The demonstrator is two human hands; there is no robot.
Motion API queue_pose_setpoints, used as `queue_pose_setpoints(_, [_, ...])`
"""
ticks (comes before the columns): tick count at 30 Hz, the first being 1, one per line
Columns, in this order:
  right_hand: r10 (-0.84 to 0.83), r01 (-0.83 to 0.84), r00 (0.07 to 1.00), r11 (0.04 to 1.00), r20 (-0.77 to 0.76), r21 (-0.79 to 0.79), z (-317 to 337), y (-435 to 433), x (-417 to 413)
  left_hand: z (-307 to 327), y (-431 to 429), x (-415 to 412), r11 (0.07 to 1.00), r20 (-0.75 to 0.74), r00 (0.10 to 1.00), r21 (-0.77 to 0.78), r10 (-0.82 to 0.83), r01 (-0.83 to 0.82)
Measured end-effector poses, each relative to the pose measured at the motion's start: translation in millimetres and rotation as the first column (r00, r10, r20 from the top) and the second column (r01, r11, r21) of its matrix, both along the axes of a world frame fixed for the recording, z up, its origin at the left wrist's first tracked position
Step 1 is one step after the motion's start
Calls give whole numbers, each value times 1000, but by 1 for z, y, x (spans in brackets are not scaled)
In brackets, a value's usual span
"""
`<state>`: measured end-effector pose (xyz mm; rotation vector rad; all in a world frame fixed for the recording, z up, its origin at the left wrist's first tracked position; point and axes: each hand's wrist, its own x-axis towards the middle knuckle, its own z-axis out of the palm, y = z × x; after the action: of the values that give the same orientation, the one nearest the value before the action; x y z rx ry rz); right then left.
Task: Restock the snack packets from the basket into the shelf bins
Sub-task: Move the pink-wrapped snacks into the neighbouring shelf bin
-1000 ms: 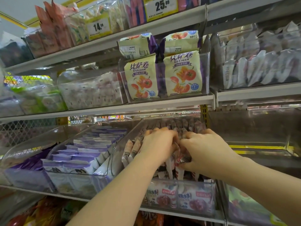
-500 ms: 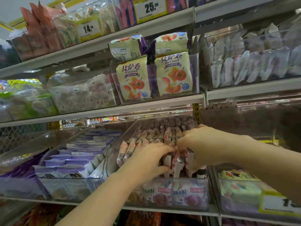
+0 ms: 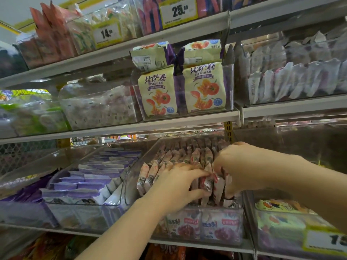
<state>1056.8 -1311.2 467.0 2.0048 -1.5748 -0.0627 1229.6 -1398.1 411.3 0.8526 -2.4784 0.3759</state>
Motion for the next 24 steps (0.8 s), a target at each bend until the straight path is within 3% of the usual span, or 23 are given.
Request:
queue_pose_setpoints(4, [-2,-3,999,995,-51,-98,-8,-3,7,-5,-4,-3,993,-57,998,-109,28,-34])
queue_pose_setpoints(8, [-47,43,998,992,-34,-115,-11,-4,15,-4,-4,-3,996,-16,996,-17,83,-83])
queue_pose_setpoints(12, [-66,68,988,998,140,-5,-4,14,14,-2,14,8,999,-104,994,42,18,-14])
queue_pose_setpoints(15, [141,-74,952,968,271,-241,-9,25,27,-7,32,36,998,-308,950,-47,-54,42])
queue_pose_setpoints(18, [414,-284,851,881,323,-380,-37,25,68,-34,46,83,987,-484,873,-158,-62,-17])
queue_pose_setpoints(20, [516,-381,793,836,325,-395,-64,19,106,-63,54,123,987,-563,826,-135,-5,-86])
queue_pose_setpoints(24, [584,-528,711,811,391,-251,-131,-3,190,-144,69,209,968,-576,790,4,209,-252])
